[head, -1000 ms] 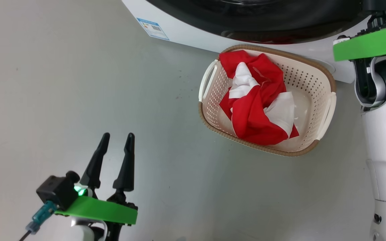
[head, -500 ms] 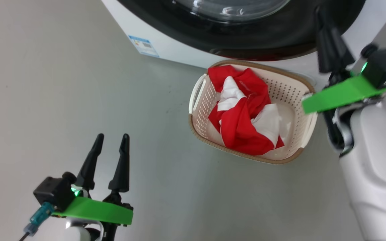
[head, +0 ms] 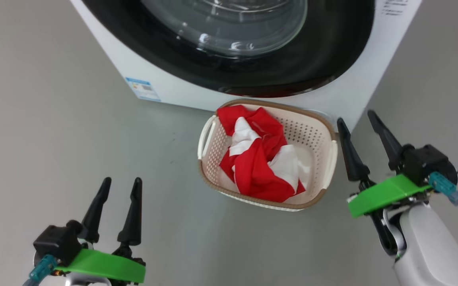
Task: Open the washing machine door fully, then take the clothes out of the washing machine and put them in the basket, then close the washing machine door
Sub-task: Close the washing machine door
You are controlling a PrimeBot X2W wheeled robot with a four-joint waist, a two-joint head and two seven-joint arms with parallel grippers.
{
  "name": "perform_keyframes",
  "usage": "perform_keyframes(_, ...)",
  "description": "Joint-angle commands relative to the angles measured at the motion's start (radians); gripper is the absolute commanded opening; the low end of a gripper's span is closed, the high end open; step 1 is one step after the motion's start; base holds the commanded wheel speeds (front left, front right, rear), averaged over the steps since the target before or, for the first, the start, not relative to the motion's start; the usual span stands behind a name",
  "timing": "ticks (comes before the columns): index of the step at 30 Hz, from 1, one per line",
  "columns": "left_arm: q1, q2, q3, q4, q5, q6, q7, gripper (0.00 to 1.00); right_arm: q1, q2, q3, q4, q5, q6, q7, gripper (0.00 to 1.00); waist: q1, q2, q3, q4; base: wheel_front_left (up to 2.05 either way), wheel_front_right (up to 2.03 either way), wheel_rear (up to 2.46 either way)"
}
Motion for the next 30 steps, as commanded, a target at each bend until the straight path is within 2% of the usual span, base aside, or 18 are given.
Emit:
perform_keyframes(1,0.014,0.029,0.038,-0.020,0.014,-0.006,-0.008,1.00,0.013,0.012,0.016,-0.030,0.011,-0.001,-0.005,1.00,0.0000,0.0000,-0.032,-0.034,0.00,0.00,0.00)
perform_keyframes(30,0.099,0.102,0.057,-0.051,0.031,-0.006,-0.008,1.00,0.305,0.012,-0.109,-0.117,0.068,-0.001,-0.005,1.00,0.0000,0.0000,-0.132,-0.249,0.00,0.00,0.00)
